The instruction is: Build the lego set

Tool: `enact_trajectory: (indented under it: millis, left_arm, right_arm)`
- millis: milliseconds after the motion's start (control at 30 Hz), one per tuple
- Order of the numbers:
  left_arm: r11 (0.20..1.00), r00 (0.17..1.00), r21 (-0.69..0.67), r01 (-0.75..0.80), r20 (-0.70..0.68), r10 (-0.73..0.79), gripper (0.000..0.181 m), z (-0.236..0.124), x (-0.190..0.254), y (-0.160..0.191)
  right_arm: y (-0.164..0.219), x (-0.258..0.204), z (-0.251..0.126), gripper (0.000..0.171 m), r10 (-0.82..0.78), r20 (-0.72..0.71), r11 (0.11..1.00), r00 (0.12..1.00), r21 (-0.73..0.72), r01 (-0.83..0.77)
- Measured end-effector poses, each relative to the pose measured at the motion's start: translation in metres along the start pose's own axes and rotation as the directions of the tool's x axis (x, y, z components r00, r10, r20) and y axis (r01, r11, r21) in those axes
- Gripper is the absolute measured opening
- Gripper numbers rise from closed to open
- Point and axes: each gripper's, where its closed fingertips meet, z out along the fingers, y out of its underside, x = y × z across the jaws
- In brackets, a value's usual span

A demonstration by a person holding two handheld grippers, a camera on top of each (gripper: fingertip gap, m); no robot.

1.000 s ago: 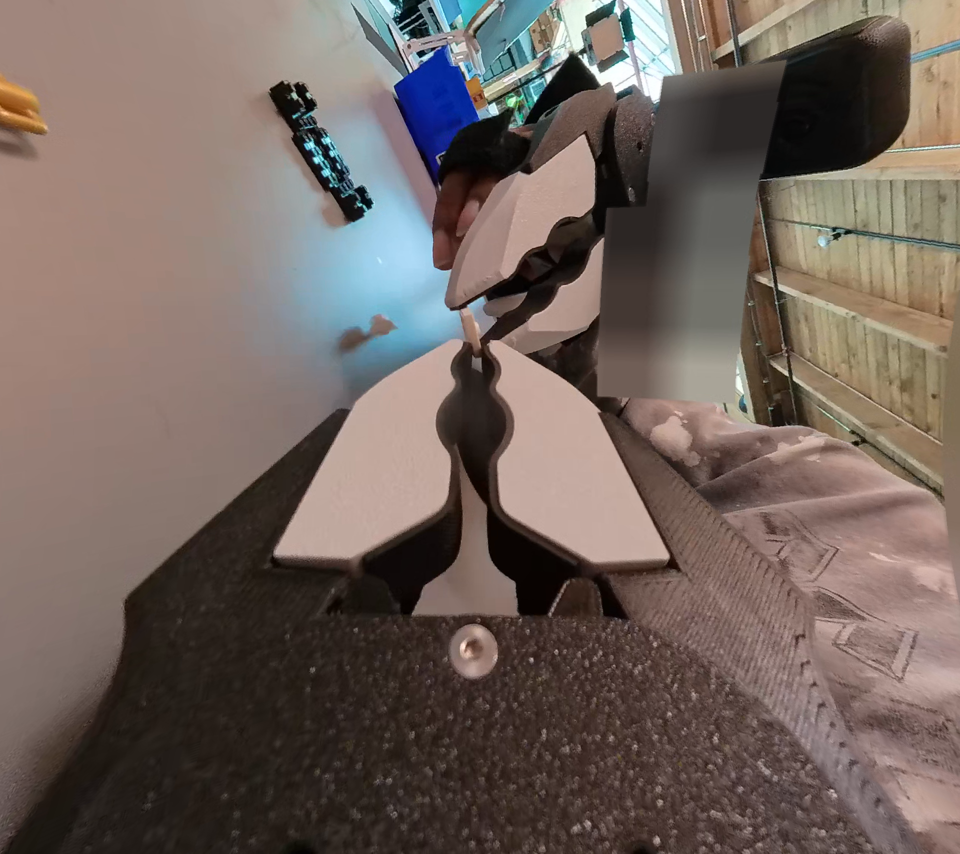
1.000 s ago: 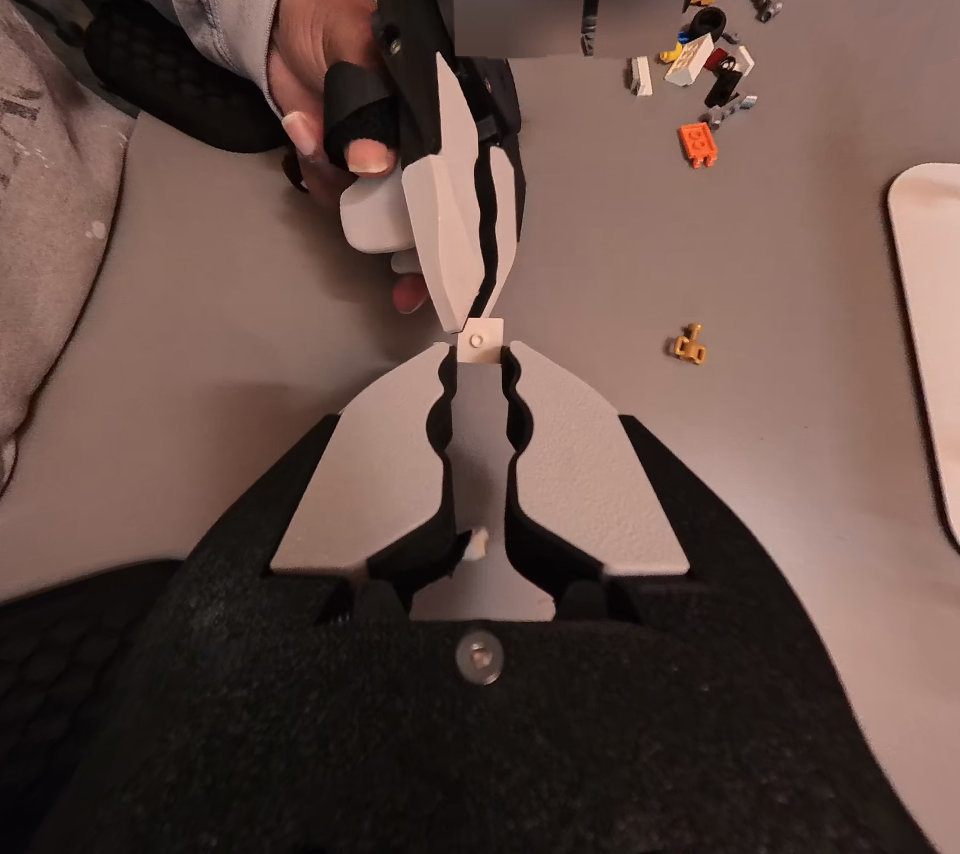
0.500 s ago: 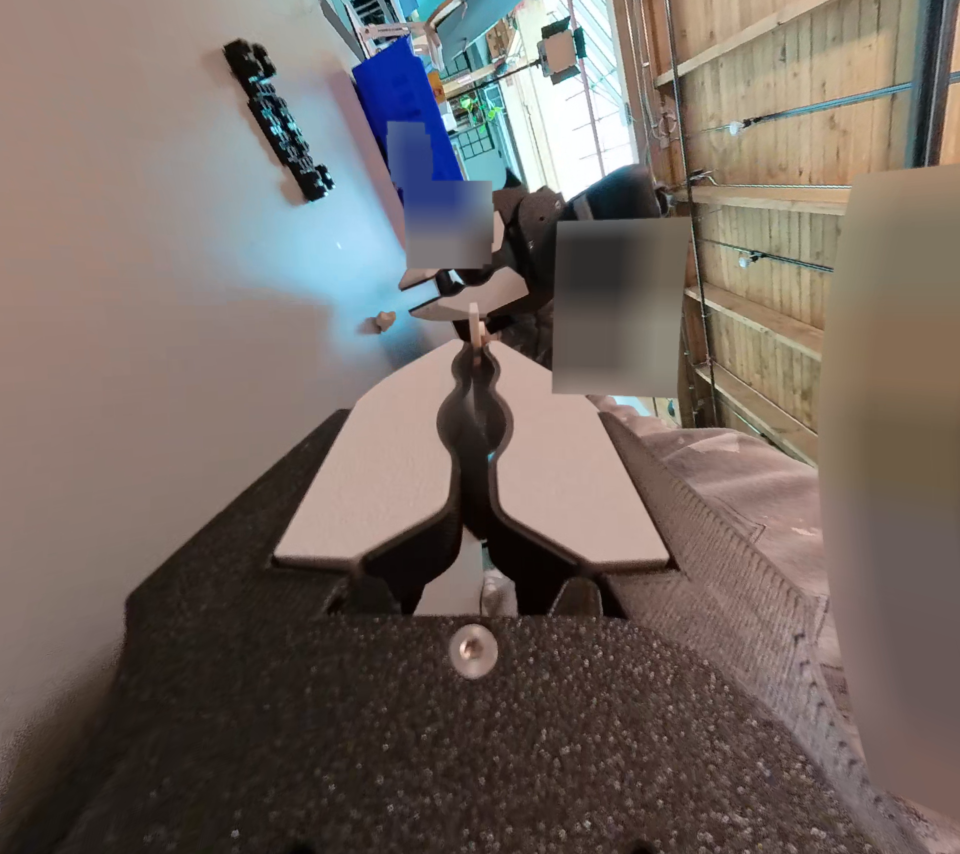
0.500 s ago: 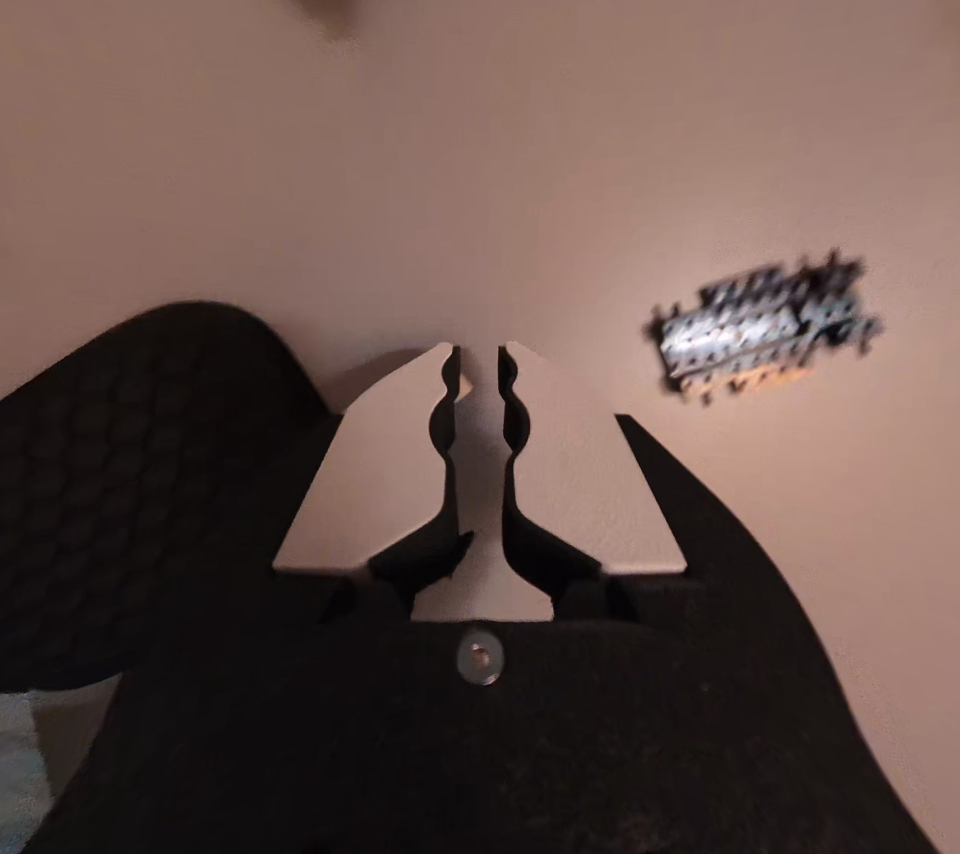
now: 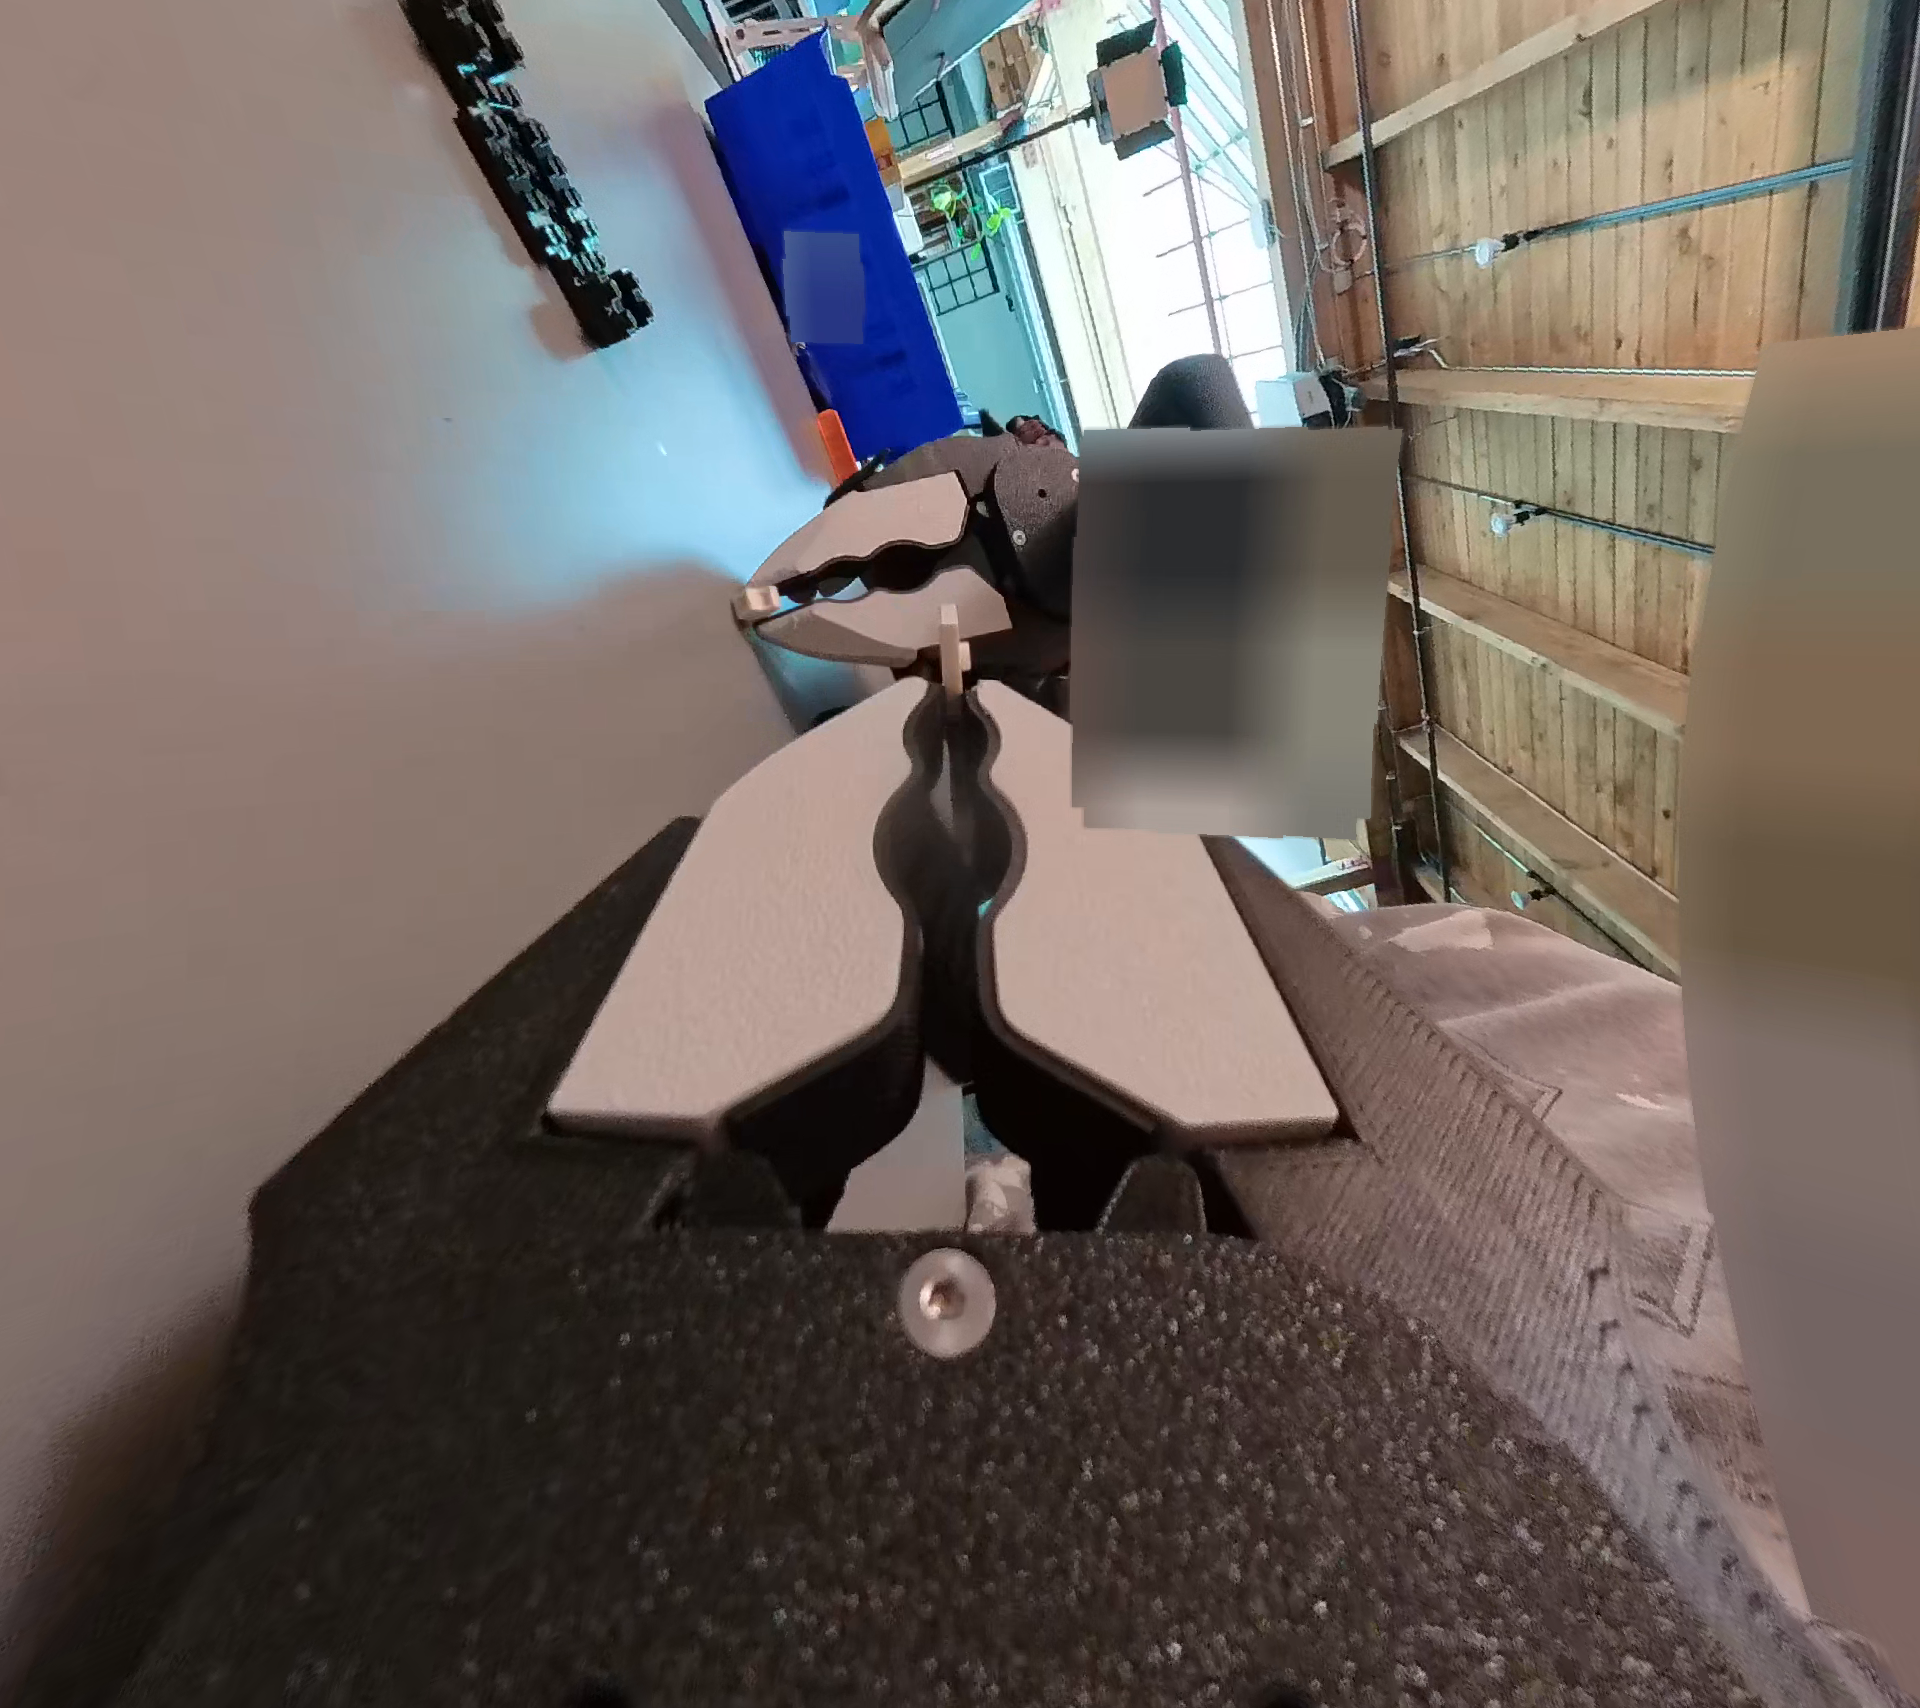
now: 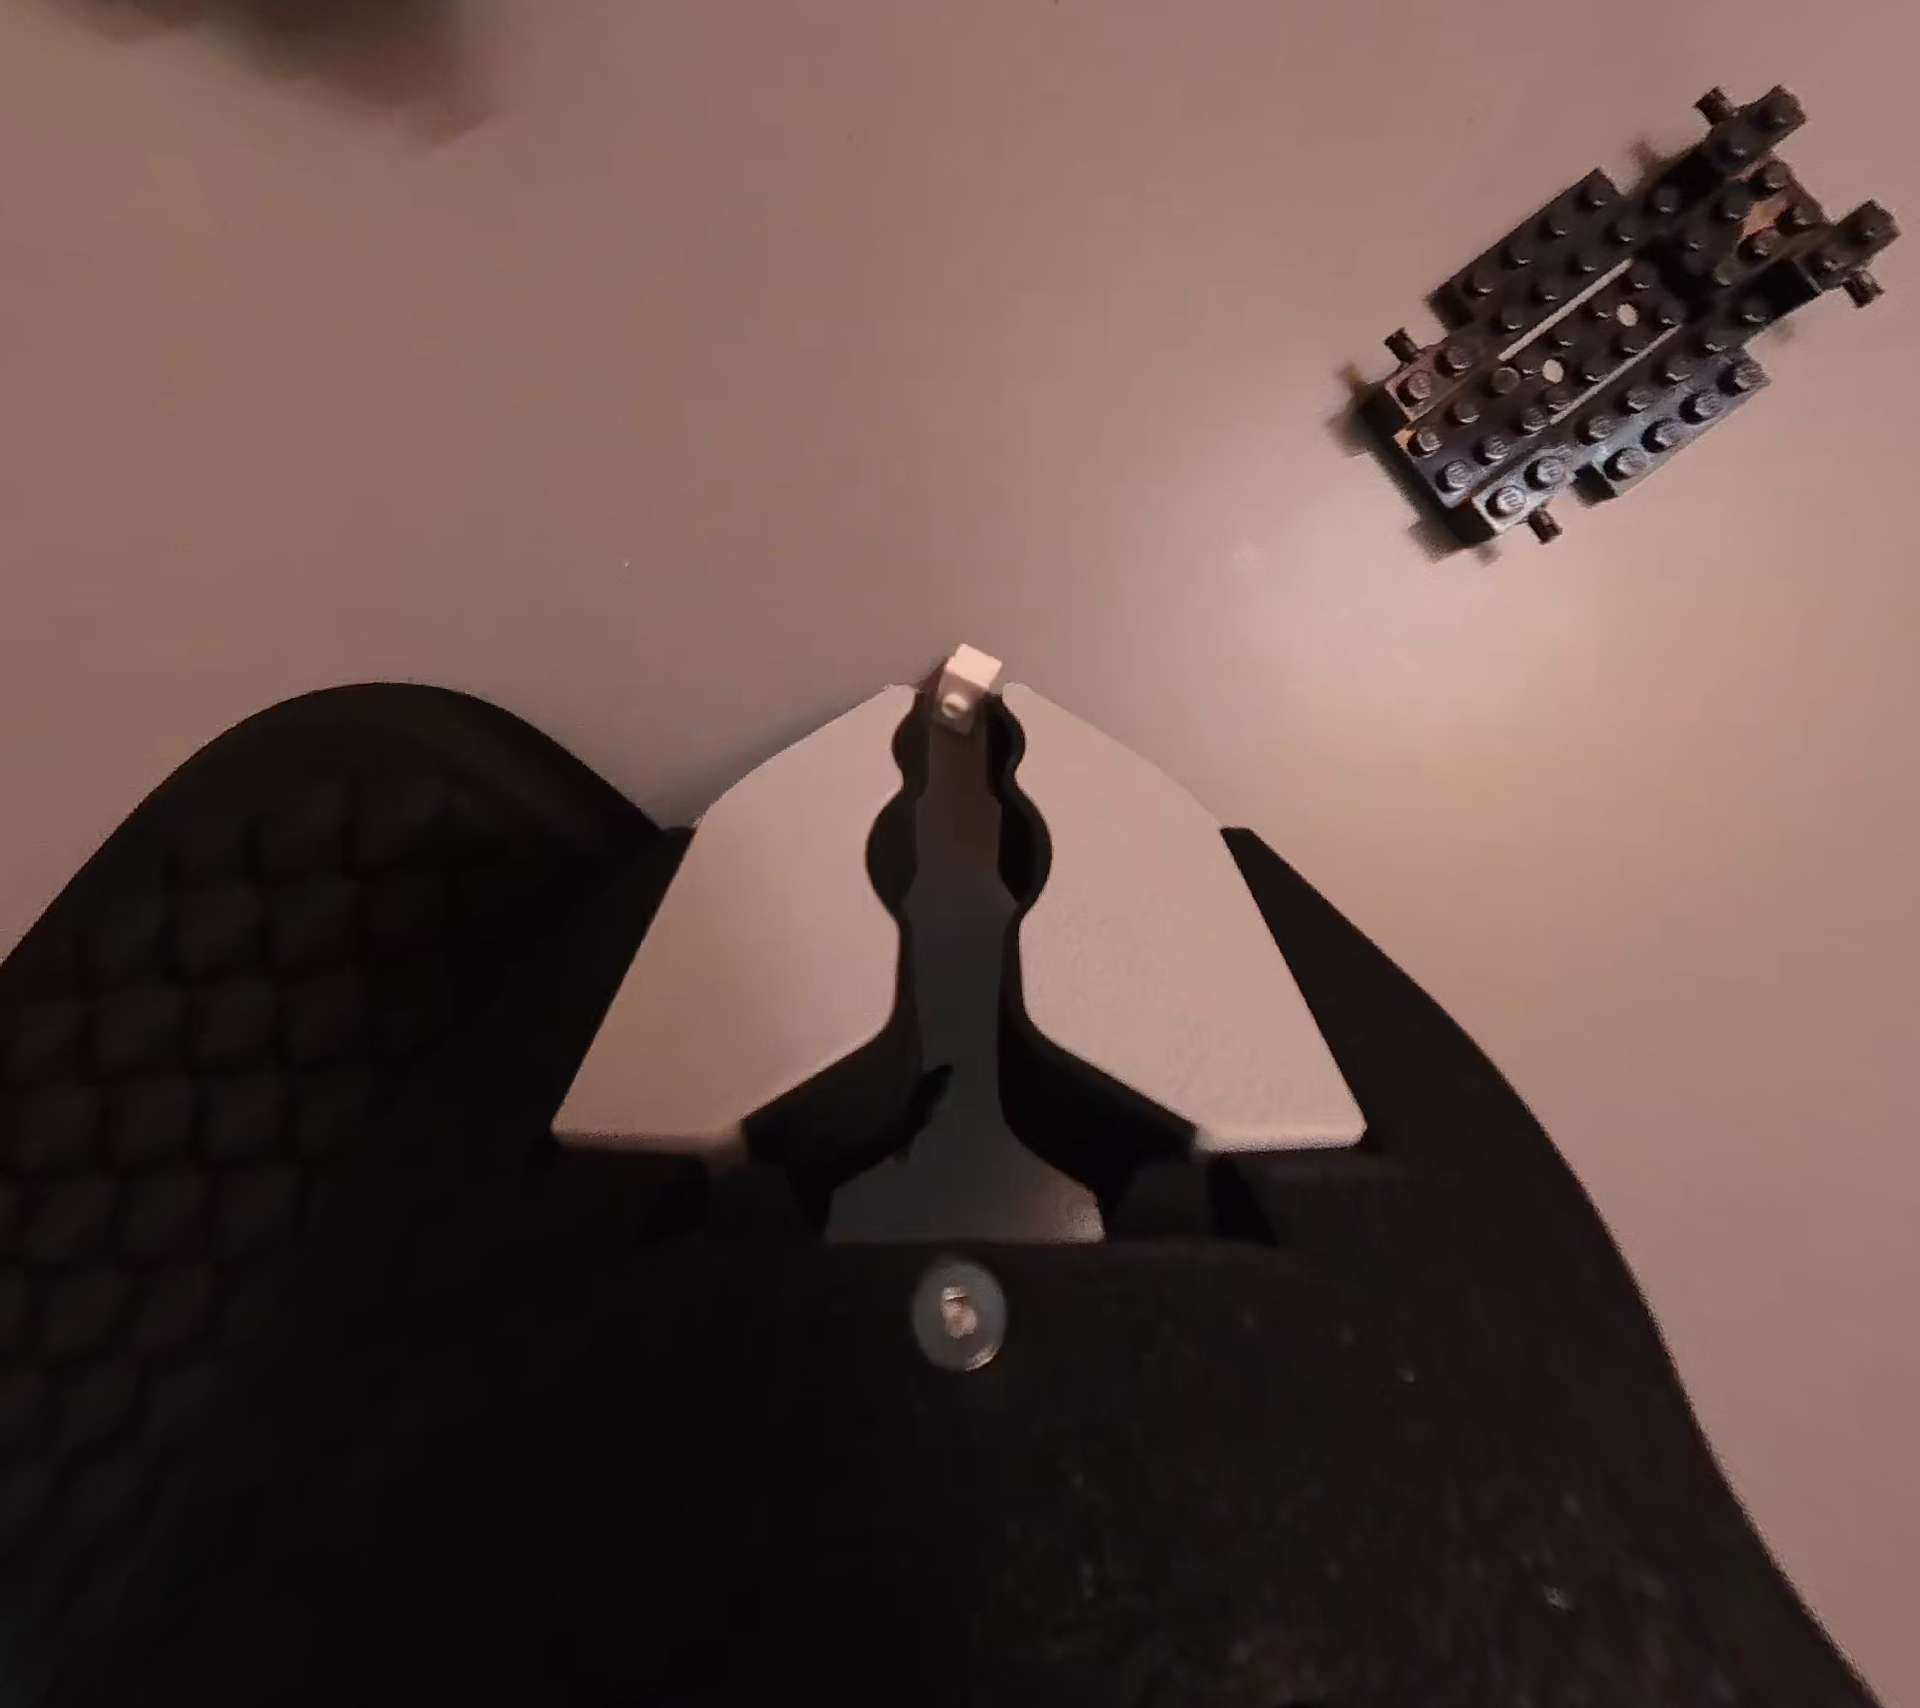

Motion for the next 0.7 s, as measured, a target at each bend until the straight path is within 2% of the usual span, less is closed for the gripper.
enact_trajectory:
  millis: [100, 167, 300, 433, 567, 700]
  left_arm:
    - [1.0, 1.0, 0.017, 0.004, 0.012, -0.004, 0.003, 0.003, -0.001, 0.002]
    - [1.0, 0.999, 0.029, 0.008, 0.031, -0.009, 0.003, 0.004, -0.003, 0.004]
    - [0.998, 0.995, 0.063, 0.012, 0.096, -0.018, 0.003, 0.009, -0.013, 0.008]
    - [0.996, 0.987, 0.084, -0.003, 0.16, -0.011, 0.003, 0.011, -0.02, 0.008]
    - [0.994, 0.981, 0.111, -0.009, 0.194, -0.013, 0.003, 0.005, -0.022, 0.003]
    - [0.991, 0.973, 0.133, -0.032, 0.229, 0.001, 0.003, -0.001, -0.024, -0.002]
  right_arm:
    - [-0.003, 0.002, 0.001, 0.008, -0.026, 0.0, 1.0, 1.0, -0.009, 0.026]
    - [-0.014, -0.003, -0.004, 0.008, -0.051, 0.056, 0.999, 0.997, 0.007, 0.051]
    - [-0.072, -0.023, -0.024, 0.007, -0.221, 0.15, 0.975, 0.964, -0.001, 0.223]
    - [-0.12, -0.036, -0.02, 0.008, -0.391, 0.155, 0.901, 0.907, -0.139, 0.412]
    - [-0.126, -0.042, 0.002, 0.008, -0.461, 0.193, 0.816, 0.866, -0.291, 0.499]
    - [-0.123, -0.043, 0.017, 0.008, -0.488, 0.197, 0.777, 0.85, -0.346, 0.526]
